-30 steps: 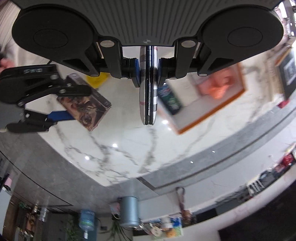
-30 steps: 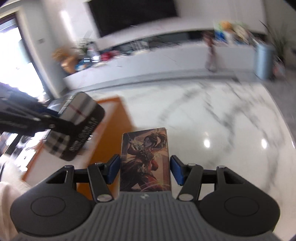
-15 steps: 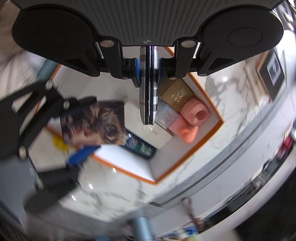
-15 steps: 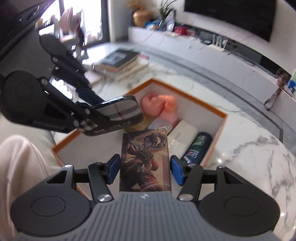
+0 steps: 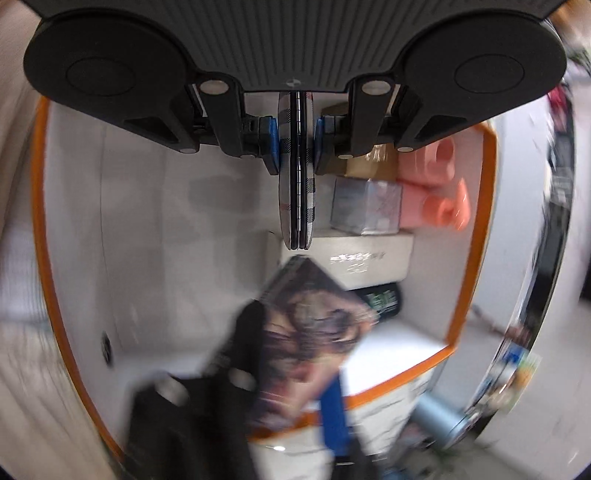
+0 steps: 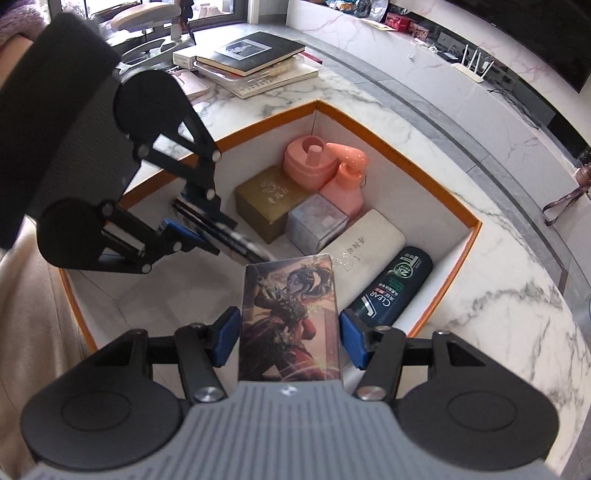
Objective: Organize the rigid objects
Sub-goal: 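Lower the plaid case into the orange box and open left tool while right tool lowers the card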
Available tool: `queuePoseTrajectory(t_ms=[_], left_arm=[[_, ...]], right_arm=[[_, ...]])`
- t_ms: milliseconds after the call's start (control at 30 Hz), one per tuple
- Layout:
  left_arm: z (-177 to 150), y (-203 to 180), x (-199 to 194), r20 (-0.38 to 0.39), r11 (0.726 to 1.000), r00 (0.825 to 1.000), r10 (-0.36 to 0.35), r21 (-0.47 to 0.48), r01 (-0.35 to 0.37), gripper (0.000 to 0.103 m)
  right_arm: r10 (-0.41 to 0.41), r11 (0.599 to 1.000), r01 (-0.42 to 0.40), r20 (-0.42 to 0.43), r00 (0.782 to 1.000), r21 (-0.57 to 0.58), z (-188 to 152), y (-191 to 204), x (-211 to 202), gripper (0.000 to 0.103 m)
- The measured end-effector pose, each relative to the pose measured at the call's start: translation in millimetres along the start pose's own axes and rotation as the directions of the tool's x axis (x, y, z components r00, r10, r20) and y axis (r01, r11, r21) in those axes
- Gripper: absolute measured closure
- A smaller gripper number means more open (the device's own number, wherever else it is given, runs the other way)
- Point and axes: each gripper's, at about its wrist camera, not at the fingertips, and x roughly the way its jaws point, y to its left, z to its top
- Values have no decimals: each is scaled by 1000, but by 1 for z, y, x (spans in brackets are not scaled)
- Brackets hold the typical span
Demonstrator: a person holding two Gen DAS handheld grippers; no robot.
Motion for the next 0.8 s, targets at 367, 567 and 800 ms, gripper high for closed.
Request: queuePoseTrajectory(t_ms=[367, 567, 800], left_arm=[[1, -6, 27, -69, 999, 997, 35, 27, -33, 70], [-11, 19, 14, -79, 975, 996, -46, -220, 28, 49], [-1, 17, 10, -99, 952, 994, -36, -307, 4, 38]], right_arm=[[14, 1000, -14, -36, 999, 8, -3, -2, 15, 43], [33, 999, -31, -58, 998, 27, -5, -2, 15, 43], [42, 999, -39, -104, 994, 24, -1, 6, 24, 43]])
